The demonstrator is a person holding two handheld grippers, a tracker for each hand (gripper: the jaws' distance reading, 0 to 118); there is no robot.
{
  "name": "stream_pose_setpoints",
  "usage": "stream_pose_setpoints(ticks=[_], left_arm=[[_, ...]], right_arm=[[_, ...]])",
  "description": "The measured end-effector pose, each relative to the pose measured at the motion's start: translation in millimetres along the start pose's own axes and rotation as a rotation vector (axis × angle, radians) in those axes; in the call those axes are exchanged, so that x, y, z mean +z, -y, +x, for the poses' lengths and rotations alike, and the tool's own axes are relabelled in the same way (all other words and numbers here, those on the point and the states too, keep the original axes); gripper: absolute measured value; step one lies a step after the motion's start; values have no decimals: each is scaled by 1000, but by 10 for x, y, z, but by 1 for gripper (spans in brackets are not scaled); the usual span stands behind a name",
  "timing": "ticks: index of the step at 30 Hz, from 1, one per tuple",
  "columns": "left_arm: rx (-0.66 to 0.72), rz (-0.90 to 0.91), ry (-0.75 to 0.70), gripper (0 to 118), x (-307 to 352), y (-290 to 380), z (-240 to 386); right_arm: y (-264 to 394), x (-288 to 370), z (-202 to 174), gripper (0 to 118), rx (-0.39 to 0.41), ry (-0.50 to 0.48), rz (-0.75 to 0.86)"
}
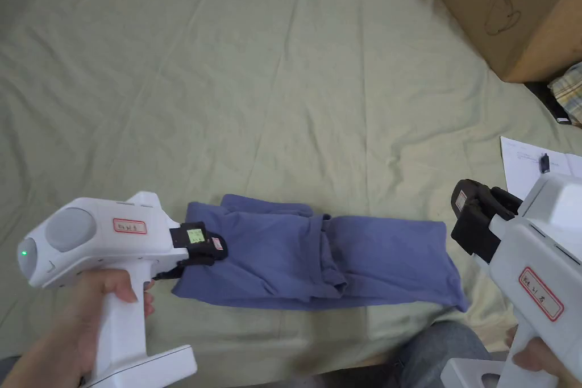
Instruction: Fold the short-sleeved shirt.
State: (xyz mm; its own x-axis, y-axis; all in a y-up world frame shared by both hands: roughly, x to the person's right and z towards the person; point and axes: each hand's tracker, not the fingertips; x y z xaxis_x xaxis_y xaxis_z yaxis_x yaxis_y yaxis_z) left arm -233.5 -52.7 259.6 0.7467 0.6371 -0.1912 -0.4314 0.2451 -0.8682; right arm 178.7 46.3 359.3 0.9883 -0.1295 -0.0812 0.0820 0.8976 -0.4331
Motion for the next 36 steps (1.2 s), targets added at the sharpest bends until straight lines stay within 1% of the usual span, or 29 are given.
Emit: stream_pose_setpoints(ticks=[2, 4, 9, 12, 15, 17, 22, 26, 31, 32, 34, 36], left_arm=[[-28, 31, -62, 18, 195, -64, -71], [-27, 53, -137, 17, 424, -145, -197], [-110, 155, -437, 18, 1012, -239, -438], [-96, 221, -552, 18, 1257, -229, -419], [-167, 261, -611, 18, 1230, -104, -167], [-186, 262, -585, 18, 1141, -29, 3], [-273, 265, -484, 18, 824, 172, 564], [-369, 197, -406, 18, 463, 321, 969], [-358, 117, -365, 18, -188, 387, 1227], [-348, 99, -357, 21, -347, 399, 1260], [-347, 55, -340, 33, -650, 435, 1301], [-372, -1, -322, 58, -899, 478, 1330]], right_arm=[[-22, -7, -16, 0, 2, -17, 4], [-35, -10, -37, 0, 8, -29, 11], [-33, -25, -73, 0, -1, -56, 17], [-8, -38, -117, 0, 9, -60, 11], [25, -45, -164, 0, 17, -66, 6], [34, -43, -191, 0, 8, -77, 1], [30, 3, -207, 0, 21, -76, 4], [33, 49, -160, 0, 16, -65, 10], [75, 96, -83, 0, 0, -43, 6], [85, 107, -64, 0, -4, -40, 5], [100, 132, -32, 0, -6, -27, 2], [110, 152, 1, 0, -7, -15, 0]])
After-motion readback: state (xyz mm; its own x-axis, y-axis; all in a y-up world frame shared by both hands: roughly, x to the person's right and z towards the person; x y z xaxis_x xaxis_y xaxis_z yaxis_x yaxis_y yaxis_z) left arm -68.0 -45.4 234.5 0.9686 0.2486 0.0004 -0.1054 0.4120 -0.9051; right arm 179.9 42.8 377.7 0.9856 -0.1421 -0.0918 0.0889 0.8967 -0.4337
